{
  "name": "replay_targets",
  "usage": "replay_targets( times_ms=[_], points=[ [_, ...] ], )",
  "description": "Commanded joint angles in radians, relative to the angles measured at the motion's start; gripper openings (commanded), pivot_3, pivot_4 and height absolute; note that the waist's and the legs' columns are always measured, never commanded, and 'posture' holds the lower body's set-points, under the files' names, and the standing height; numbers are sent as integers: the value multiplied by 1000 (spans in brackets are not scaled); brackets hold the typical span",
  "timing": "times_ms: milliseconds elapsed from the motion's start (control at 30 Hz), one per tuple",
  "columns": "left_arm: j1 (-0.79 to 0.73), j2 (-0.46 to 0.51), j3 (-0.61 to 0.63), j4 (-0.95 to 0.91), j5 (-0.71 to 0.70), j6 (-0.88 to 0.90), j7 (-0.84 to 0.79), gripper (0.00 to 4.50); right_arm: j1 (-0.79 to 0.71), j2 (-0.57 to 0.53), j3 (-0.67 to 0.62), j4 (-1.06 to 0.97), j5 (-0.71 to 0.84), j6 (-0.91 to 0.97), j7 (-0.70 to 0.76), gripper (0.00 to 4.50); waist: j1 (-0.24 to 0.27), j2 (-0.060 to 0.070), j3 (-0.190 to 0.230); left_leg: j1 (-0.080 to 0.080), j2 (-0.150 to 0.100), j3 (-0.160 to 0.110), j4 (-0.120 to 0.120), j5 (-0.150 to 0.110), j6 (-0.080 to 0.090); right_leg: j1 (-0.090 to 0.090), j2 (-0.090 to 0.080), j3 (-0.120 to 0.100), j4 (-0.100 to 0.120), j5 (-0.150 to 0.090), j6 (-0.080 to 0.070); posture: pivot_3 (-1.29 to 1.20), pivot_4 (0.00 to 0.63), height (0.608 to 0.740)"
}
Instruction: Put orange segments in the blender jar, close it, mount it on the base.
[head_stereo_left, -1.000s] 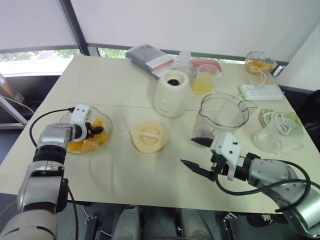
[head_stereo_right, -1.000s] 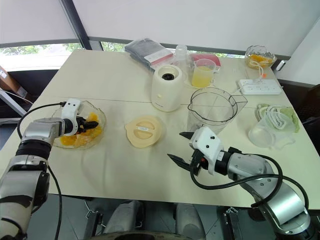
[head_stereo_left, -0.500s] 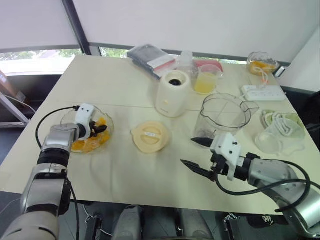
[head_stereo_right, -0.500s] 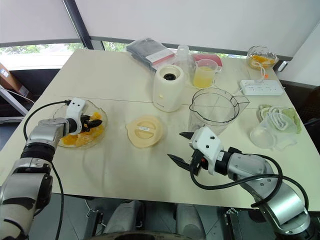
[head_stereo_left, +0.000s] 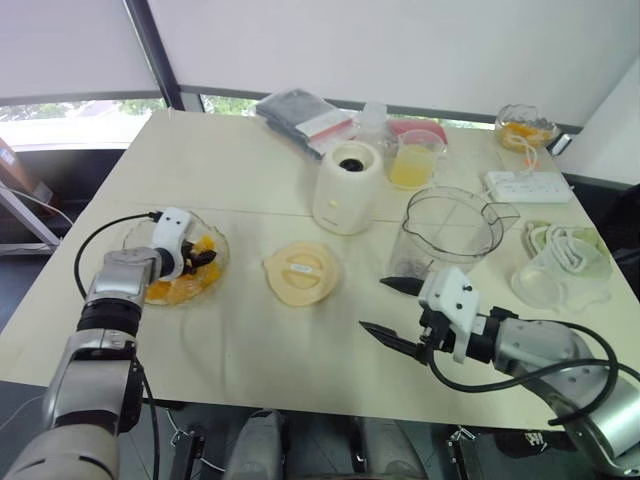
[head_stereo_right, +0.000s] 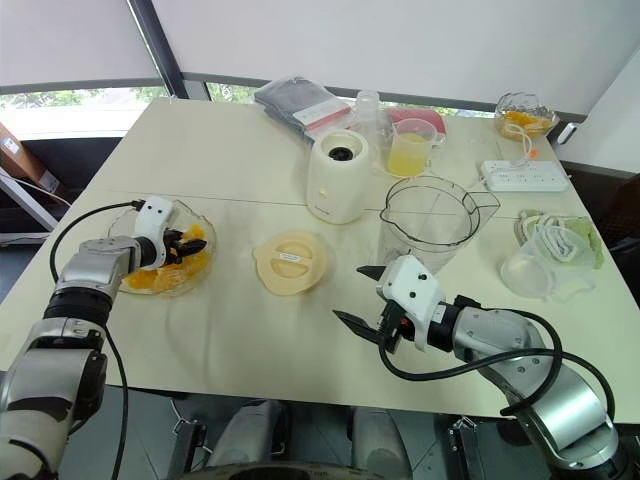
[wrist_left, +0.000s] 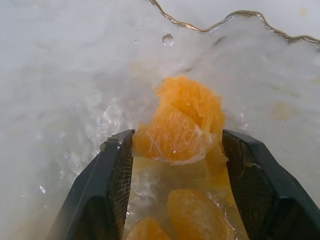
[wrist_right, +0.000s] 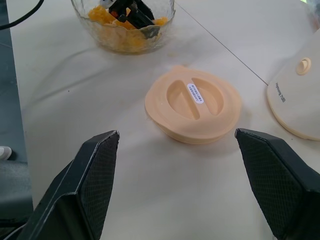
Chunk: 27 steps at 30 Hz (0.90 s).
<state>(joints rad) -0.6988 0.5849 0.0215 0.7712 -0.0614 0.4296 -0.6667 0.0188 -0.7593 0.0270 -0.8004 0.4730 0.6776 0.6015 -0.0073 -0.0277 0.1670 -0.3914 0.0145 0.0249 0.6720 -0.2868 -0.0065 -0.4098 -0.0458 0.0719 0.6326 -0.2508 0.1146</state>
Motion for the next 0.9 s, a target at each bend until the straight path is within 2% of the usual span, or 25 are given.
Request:
replay_targets(
  times_ms=[33,133,267,600,767,900],
  points=[
    [2,-15,-1,-23,2,-11,5,2806,-11,7,-11,-15,-8,-19,-1,3913,0,0,0,0,0,0,1,0,0,0,0,0,0,0,0,0,150,740],
    [1,-19,0,-19,4,-13,7,1959,-12,7,-11,-13,-10,-20,-1,3913,0,0,0,0,0,0,3,0,0,1,0,0,0,0,0,0,150,740],
    [0,-22,3,-14,7,-17,5,24,-14,9,-9,-11,-13,-20,0,3913,-3,0,0,0,1,0,8,0,0,3,0,0,0,-1,-1,0,150,740],
    [27,-15,4,-51,3,-19,-15,24,-13,14,-7,-13,-20,-18,2,3913,-5,0,0,-1,1,-1,9,0,0,3,-1,0,0,-1,-3,0,150,740],
    [137,10,44,-204,-44,-150,-76,24,-7,14,-4,-15,-23,-20,2,3913,-8,0,0,-1,2,-1,8,0,0,2,-2,0,0,-2,-3,0,150,740],
    [256,12,134,-368,-119,-241,-78,24,-10,16,4,-6,-27,-27,7,3913,-7,0,0,-3,2,-1,7,0,-1,0,-7,0,0,-2,-4,0,150,740]
  ],
)
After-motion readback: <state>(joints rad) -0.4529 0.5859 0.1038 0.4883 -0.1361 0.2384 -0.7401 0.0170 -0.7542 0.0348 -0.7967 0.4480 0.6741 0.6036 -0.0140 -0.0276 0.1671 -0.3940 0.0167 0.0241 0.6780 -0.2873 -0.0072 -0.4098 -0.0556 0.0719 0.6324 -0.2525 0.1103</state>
